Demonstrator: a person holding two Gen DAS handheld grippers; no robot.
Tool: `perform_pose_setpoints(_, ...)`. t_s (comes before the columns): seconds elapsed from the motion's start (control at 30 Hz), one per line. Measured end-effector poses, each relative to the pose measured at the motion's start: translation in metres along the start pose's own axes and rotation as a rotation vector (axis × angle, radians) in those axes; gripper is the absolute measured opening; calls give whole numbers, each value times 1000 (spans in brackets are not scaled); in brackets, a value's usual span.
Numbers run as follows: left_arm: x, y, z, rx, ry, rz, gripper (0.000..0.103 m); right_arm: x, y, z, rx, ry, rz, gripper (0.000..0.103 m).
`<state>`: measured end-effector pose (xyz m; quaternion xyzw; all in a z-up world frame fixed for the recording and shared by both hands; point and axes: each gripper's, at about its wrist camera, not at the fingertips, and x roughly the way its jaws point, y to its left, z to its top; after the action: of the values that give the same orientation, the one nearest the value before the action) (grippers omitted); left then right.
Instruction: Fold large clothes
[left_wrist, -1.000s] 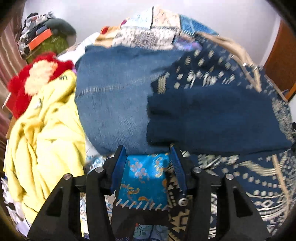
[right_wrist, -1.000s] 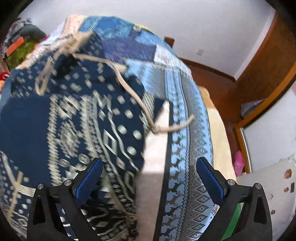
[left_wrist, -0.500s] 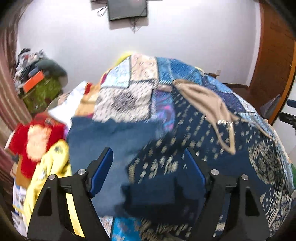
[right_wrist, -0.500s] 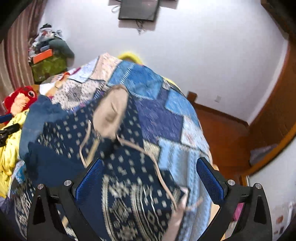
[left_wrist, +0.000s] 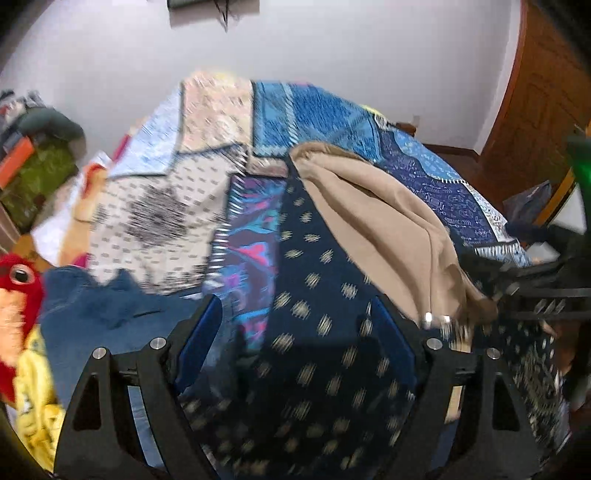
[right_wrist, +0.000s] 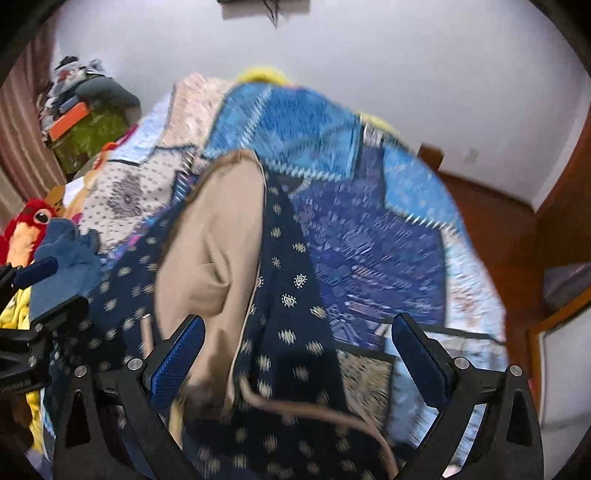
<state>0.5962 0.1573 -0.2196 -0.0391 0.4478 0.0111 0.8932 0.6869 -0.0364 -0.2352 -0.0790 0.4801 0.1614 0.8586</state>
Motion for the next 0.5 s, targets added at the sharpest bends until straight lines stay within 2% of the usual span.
perform_pose_setpoints(0.1, 28, 1, 10, -40, 44, -19, 82, 29, -8, 3, 43, 42, 12, 96)
perform_pose_setpoints(0.2, 61, 3, 18, -99, 99, -59, 82, 49, -21, 6, 146, 62, 98, 82)
perform_pose_setpoints(0.23, 67, 3, 19, -115, 113, -74, 79, 51, -26, 7, 188, 62, 137, 73)
perform_pose_setpoints(0.3, 72, 3, 22, -136, 94, -73, 73, 54, -29, 7, 220, 44, 141, 60)
perform_pose_setpoints(0.33, 72, 2, 23, -135, 87, -70, 63, 53, -27, 5, 216, 35, 145, 48)
perform_pose_setpoints(0.37, 71, 1, 23, -140, 87, -81, 51, 51, -25, 4, 225, 26, 148, 29)
perform_pose_setpoints(0.43, 69, 1, 23, -159, 95, -109, 39, 43, -24, -1, 276, 13, 172, 12)
perform_pose_setpoints(0.5, 61, -3, 21, -140, 106, -96, 21, 32, -20, -5, 287, -7, 173, 9)
